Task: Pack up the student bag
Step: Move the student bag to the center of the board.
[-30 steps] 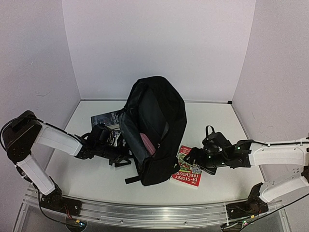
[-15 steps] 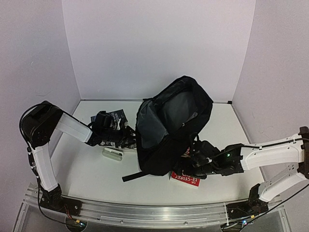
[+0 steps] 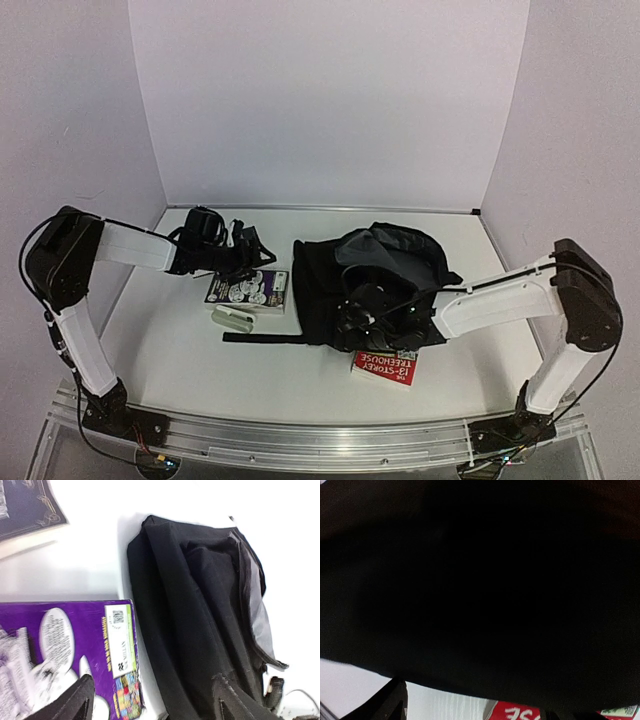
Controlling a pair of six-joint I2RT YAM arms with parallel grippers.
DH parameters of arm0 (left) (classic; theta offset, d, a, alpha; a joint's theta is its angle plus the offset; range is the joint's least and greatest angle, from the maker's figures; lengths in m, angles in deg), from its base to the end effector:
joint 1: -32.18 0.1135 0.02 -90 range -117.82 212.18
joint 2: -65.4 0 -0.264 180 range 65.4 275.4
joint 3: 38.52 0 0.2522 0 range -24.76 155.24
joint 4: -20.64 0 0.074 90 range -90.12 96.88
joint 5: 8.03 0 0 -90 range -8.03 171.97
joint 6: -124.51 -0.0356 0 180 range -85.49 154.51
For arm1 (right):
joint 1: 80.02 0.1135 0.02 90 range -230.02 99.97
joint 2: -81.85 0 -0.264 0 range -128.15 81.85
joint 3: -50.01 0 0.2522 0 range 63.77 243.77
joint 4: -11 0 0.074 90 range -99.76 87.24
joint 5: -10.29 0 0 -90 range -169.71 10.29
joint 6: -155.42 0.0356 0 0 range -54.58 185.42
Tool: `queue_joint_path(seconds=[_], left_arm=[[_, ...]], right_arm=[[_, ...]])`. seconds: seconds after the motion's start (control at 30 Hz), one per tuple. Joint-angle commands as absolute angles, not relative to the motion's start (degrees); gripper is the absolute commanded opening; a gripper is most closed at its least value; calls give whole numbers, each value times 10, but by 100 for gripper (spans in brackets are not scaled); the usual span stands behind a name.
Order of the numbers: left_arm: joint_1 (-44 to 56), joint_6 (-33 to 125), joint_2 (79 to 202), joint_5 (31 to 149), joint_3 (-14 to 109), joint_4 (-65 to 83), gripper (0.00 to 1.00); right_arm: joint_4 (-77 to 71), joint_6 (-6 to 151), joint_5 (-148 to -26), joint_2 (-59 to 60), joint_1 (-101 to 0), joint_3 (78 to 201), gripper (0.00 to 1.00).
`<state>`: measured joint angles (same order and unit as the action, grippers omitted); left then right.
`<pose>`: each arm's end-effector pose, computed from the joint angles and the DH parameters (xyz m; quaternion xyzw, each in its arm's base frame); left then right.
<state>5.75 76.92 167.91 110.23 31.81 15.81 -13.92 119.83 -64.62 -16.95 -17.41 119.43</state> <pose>0.3281 -0.1819 0.1735 -0.0128 0.8746 -0.4248 0.2334 0.1662 0.3006 0.1627 -0.0273 0.9441 0.1938 0.2653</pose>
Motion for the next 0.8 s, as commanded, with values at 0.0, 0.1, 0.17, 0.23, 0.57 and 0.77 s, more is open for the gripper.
queue_joint_path(seconds=[0.0,0.1,0.17,0.23,0.57,0.77], left_arm=[[58,697,1590,1048,342,48,85],[55,699,1571,1065,324,28,86],[46,705,1558,1071,305,23,85],[33,710,1545,1066,288,17,86],[-82,797,1500,1045,237,39,86],[-132,808,1515,1042,236,36,84]], right_arm=[[-122,1140,-611,-218,-224,1270,86],[-117,1101,-617,-247,-259,1318,86],[-115,1076,-622,-269,-281,1348,86],[-115,1055,-630,-288,-298,1372,86],[-123,1089,-717,-167,-305,1266,94],[-176,1181,-722,-9,-308,1103,96]])
